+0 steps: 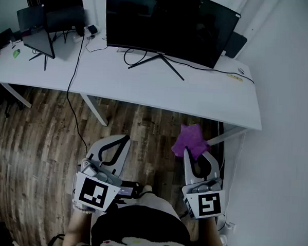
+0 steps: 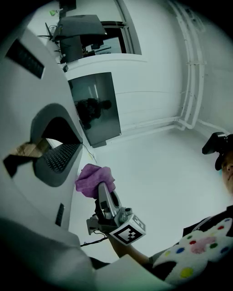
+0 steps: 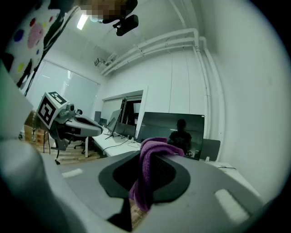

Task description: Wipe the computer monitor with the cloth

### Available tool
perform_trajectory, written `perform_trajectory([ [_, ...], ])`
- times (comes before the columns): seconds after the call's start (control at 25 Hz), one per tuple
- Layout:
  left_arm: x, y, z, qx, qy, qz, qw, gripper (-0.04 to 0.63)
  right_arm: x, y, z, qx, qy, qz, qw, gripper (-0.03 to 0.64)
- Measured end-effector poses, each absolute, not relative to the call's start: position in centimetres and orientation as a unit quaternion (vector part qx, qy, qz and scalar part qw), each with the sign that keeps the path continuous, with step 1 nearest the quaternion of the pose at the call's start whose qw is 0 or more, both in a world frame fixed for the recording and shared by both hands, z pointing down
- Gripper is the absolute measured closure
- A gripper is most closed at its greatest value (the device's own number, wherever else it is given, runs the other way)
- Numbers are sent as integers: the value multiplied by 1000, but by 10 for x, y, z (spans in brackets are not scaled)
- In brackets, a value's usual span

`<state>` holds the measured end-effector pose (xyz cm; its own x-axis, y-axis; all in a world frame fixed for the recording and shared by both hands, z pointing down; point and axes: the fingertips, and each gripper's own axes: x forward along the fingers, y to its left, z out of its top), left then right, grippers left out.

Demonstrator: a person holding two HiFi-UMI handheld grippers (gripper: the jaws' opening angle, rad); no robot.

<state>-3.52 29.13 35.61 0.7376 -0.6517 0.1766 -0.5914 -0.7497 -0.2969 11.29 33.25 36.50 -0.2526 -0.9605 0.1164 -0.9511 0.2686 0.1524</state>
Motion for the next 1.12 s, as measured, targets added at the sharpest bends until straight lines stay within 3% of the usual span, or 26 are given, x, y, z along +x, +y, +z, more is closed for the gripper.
perform_trajectory([
  [0.48, -39, 284, 358, -926, 334, -135, 112, 591, 106, 327, 363, 602, -792, -35, 91, 552],
  [0.68, -49, 276, 356, -925, 337, -134, 113, 591, 93, 318, 349, 606, -793, -32, 60, 552],
  [1.12, -76, 264, 345, -926, 337, -118, 127, 591, 79, 311, 348, 617, -782, -47, 76, 552],
])
